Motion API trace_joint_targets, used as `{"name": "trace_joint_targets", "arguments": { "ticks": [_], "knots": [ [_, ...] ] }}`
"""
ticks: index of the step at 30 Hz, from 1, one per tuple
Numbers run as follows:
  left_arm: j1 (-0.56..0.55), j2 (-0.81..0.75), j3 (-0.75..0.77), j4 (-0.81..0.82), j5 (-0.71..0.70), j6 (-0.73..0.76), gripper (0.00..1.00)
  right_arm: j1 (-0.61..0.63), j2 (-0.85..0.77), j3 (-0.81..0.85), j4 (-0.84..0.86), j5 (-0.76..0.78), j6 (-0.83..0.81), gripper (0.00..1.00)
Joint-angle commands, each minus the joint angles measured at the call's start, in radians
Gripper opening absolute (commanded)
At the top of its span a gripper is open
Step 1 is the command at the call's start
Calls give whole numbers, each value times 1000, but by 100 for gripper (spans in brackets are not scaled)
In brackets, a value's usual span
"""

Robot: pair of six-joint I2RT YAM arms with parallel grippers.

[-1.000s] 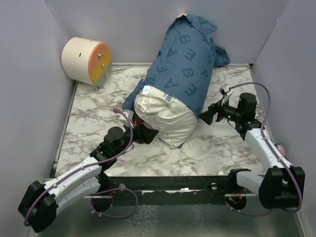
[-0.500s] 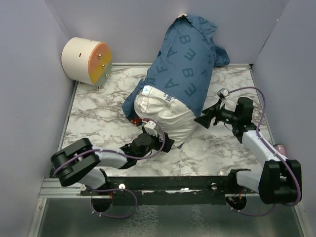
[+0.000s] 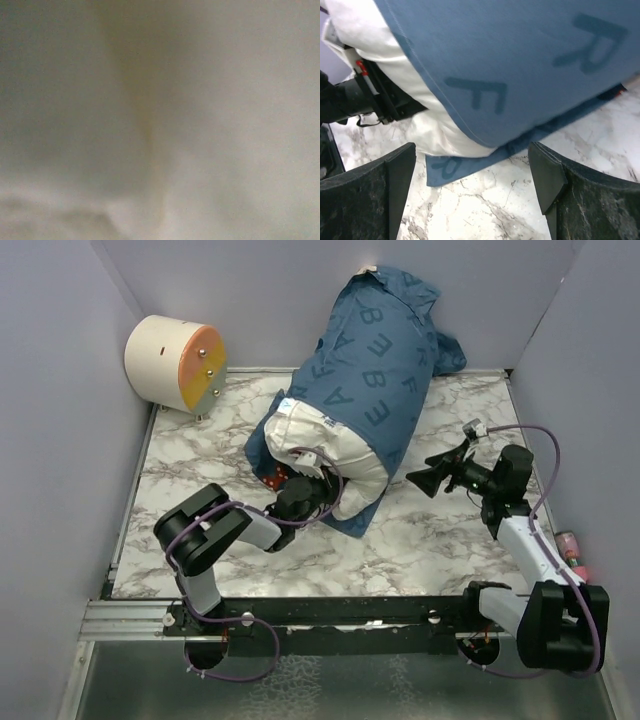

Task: Put the pillow into the pillowcase
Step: Stuff the pillow into the pillowcase.

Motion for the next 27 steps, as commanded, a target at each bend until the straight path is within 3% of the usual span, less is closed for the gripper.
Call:
{"name": "trace_joint_targets", "arguments": {
  "ticks": [1, 9, 16, 20, 27],
  "knots": [
    [104, -149, 107, 101, 103, 7, 0, -71, -20, -93, 180, 7, 222, 93],
    [146, -179, 356, -162, 298, 27, 0, -71, 153, -256, 491, -43, 509, 85],
    [147, -136, 446, -151, 353, -37, 0, 32, 420, -221, 563, -64, 530, 90],
    [147, -128, 495, -159, 373, -63, 0, 71, 529, -219, 671, -18, 571, 96],
    [147, -114, 535, -149, 397, -111, 0, 122, 740, -105, 912, 73, 676, 98]
  ]
}}
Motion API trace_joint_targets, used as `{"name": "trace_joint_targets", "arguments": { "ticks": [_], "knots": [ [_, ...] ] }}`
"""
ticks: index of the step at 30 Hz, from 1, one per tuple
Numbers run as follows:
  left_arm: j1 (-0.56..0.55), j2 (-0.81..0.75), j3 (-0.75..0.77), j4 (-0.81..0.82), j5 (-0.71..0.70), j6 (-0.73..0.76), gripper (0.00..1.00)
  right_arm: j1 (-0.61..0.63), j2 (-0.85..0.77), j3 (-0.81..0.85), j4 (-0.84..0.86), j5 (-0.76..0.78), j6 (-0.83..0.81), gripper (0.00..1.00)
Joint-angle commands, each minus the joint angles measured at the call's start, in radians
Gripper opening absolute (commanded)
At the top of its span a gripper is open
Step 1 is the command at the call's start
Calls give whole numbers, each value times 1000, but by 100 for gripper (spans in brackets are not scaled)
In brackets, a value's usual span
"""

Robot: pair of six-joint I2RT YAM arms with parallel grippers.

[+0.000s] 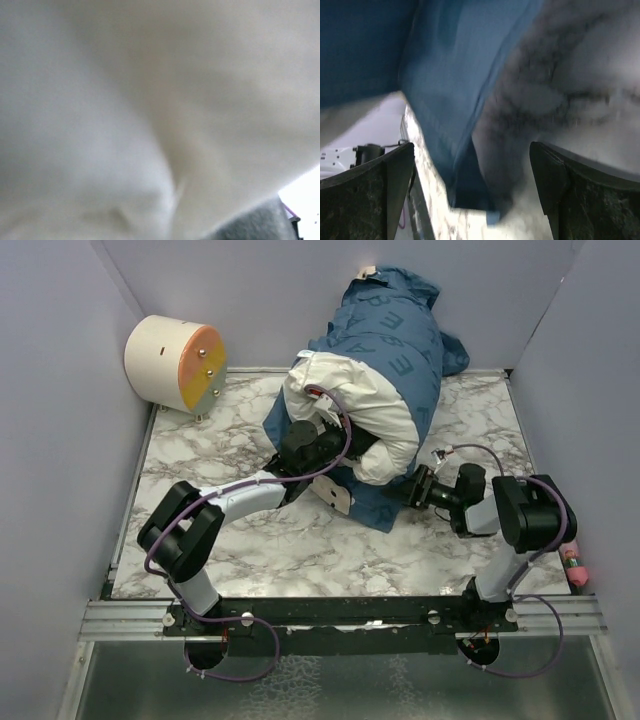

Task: Put the pillow into the pillowcase
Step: Stuff the pillow into the pillowcase.

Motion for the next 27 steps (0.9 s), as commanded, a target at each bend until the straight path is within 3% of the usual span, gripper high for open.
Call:
{"name": "trace_joint_targets", "arguments": {
  "ticks": [1, 3, 5, 8, 9, 10, 15, 20, 23, 27],
  "knots": [
    [26, -10, 91, 209, -38, -61, 0, 30, 126, 116, 254, 85, 107, 97],
    [26, -8, 90, 216, -40, -73, 0, 42, 184, 156, 326, 86, 171, 92],
    [26, -5, 87, 226, -43, -88, 0, 49, 221, 171, 403, 84, 231, 78],
    [27, 3, 84, 247, -46, -94, 0, 50, 220, 145, 499, 57, 282, 21],
    [26, 6, 84, 252, -50, -86, 0, 46, 204, 130, 523, 32, 297, 7],
    [26, 9, 83, 260, -55, -77, 0, 41, 183, 110, 559, -4, 322, 1],
    [26, 30, 94, 265, -96, 30, 0, 38, -50, 31, 684, -182, 396, 1],
    [9, 58, 106, 299, -136, 172, 0, 50, -498, 30, 344, -306, 161, 1],
    [-14, 42, 145, 237, -169, 298, 0, 52, -522, 76, 693, -387, 405, 1],
    [-68, 28, 190, 119, -186, 427, 0, 61, -571, 301, 579, -453, 396, 1]
  ]
}}
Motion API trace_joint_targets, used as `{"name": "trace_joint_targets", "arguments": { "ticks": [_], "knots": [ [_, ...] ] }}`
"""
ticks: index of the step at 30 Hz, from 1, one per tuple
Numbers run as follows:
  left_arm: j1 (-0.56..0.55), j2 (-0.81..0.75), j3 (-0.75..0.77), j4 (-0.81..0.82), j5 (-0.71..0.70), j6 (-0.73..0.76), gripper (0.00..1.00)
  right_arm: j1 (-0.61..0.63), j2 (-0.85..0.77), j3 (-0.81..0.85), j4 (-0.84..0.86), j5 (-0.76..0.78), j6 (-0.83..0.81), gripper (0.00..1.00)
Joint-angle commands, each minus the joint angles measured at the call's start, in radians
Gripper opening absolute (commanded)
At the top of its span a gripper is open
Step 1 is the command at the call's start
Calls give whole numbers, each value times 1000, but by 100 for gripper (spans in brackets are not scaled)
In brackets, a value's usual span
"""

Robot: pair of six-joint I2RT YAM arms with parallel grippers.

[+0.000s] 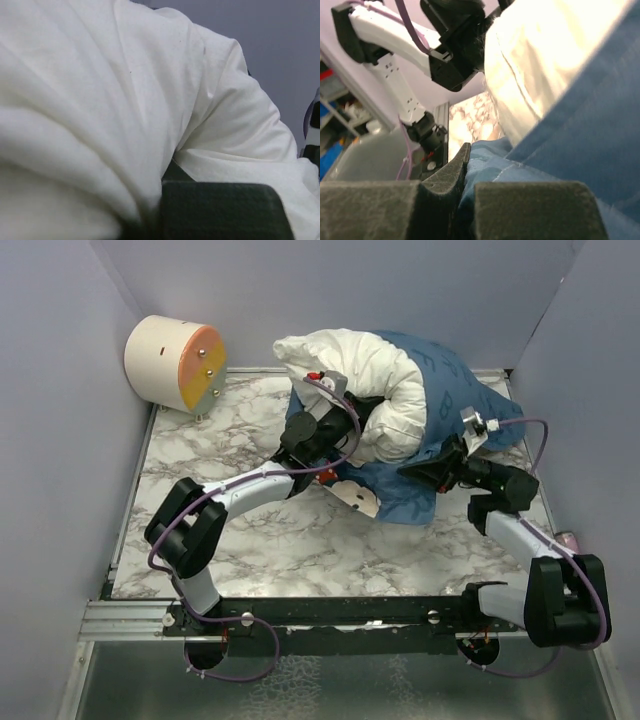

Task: Put the pillow into the pillowcase
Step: Stuff the pillow into the pillowcase.

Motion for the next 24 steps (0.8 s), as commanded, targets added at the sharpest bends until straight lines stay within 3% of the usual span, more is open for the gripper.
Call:
{"name": "trace_joint_targets", "arguments": {
  "ticks": [1, 4, 7, 11, 14, 17, 18, 20, 23, 24],
  "knots": [
    [-64, -39, 64, -115, -97, 273, 0, 35, -45, 229, 20, -229, 22, 1],
    [-106, -46, 31, -186, -78, 293, 0, 43, -57, 278, -318, -247, -187, 1],
    [-120, -29, -53, -164, -56, 237, 0, 61, -65, 304, -511, -251, -322, 1],
    [-159, 71, -143, -105, -37, 191, 0, 98, -30, 479, -753, -263, -455, 0],
    [-186, 128, -131, -133, -70, 167, 0, 218, -8, 588, -898, -259, -551, 1],
    [-186, 164, -116, -156, -123, 110, 0, 387, 2, 675, -1293, -174, -845, 1],
    [-185, 169, -117, -157, -135, 96, 0, 405, 9, 667, -1339, -169, -857, 0],
    [-185, 154, -147, -124, -149, 73, 0, 392, 3, 588, -1234, -180, -800, 1],
    [-170, 89, -257, -28, -132, 37, 2, 331, -2, 571, -1340, -211, -890, 1],
    [-160, 61, -294, 8, -111, 22, 7, 313, -10, 563, -1356, -211, -905, 1]
  ]
}}
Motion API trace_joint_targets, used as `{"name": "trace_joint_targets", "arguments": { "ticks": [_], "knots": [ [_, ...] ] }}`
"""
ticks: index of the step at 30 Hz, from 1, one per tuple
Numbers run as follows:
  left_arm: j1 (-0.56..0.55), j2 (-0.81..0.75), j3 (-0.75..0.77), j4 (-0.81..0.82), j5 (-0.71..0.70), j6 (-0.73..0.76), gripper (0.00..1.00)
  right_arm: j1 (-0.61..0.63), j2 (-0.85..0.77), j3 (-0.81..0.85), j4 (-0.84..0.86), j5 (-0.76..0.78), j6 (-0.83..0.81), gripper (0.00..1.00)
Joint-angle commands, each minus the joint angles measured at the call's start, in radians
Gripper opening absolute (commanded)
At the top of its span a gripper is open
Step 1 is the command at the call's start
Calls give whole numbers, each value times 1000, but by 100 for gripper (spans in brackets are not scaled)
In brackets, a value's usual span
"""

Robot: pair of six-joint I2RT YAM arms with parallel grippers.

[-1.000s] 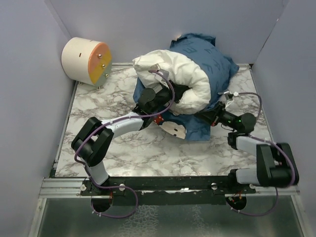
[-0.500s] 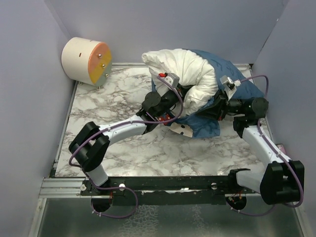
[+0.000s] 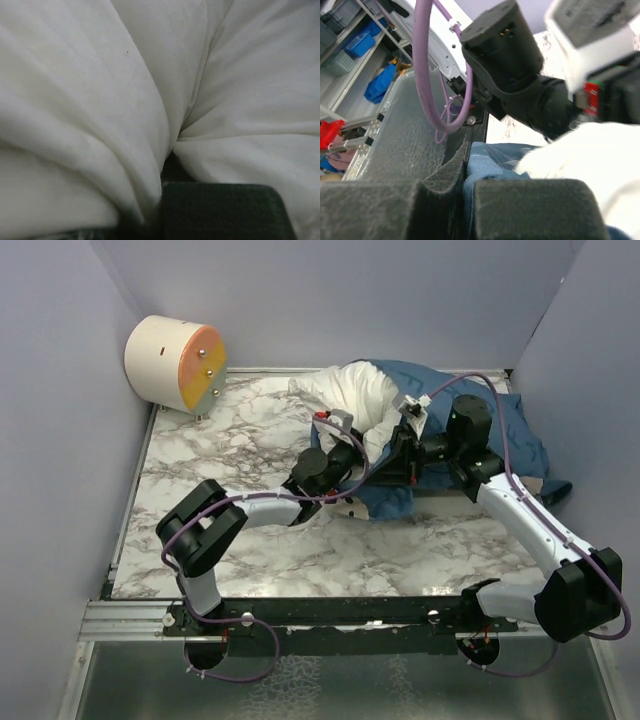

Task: Put the pillow into the pillowcase
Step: Stuff the pillow into the pillowcase.

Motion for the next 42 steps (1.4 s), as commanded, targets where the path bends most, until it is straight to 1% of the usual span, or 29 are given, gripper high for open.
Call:
{"name": "trace_joint_targets", "arguments": {
  "ticks": [1, 4, 8, 11, 12, 14, 16, 18, 19, 20, 21, 22, 23, 25, 27, 30, 32, 34, 35, 36, 38, 39, 40, 42],
  "knots": [
    [-27, -30, -171, -82, 133, -57, 12, -29, -67, 5, -75, -40, -162, 1],
    [10, -127, -232, -57, 295, -101, 24, -98, -59, -7, -76, -64, -172, 1],
    [28, -226, -241, -183, 436, -112, 38, -139, -24, -17, -93, -89, -184, 1],
    [50, -273, -238, -257, 496, -134, 44, -139, -5, -18, -91, -101, -186, 1],
    [56, -282, -239, -262, 502, -145, 48, -139, 3, -9, -109, -105, -197, 1],
    [60, -278, -224, -264, 502, -156, 51, -126, 25, 19, -133, -110, -215, 1],
    [59, -223, -159, -290, 519, -163, 49, -79, 58, 82, -175, -88, -239, 1],
    [59, -135, -89, -268, 541, -198, 39, 5, 109, 213, -290, -41, -301, 1],
    [59, -98, -62, -223, 555, -222, 32, 48, 144, 300, -358, -16, -339, 1],
    [61, -26, -45, -124, 557, -250, 22, 82, 181, 385, -411, -7, -360, 1],
    [63, 11, -38, -27, 557, -278, 12, 104, 212, 461, -423, -9, -345, 1],
    [67, 39, -36, 67, 554, -306, 3, 117, 243, 525, -401, -8, -296, 0],
    [70, 59, -37, 161, 549, -331, 0, 121, 274, 591, -374, -6, -234, 1],
    [79, 63, -55, 306, 523, -351, 0, 125, 343, 722, -345, -4, -173, 0],
    [89, 33, -84, 396, 484, -353, 0, 125, 426, 846, -321, -2, -112, 0],
    [92, -20, -156, 499, 417, -347, 0, 125, 557, 987, -213, 13, 28, 0],
    [76, -42, -225, 551, 354, -345, 0, 125, 642, 1042, -156, 43, 80, 0],
    [49, -41, -299, 616, 281, -329, 0, 140, 687, 1040, -132, 48, 103, 0],
    [43, -29, -327, 648, 248, -331, 0, 167, 694, 1016, -159, 48, 82, 0],
    [42, -12, -344, 683, 223, -341, 0, 211, 697, 1000, -242, 48, 18, 1],
    [44, 19, -336, 698, 199, -340, 0, 325, 682, 977, -418, 81, -149, 0],
    [49, 27, -338, 699, 179, -347, 0, 361, 671, 995, -505, 114, -230, 0],
    [49, 33, -342, 700, 152, -350, 0, 365, 655, 1011, -497, 110, -226, 0],
    [48, 46, -335, 701, 138, -365, 0, 328, 626, 1042, -406, 77, -127, 0]
  ]
}}
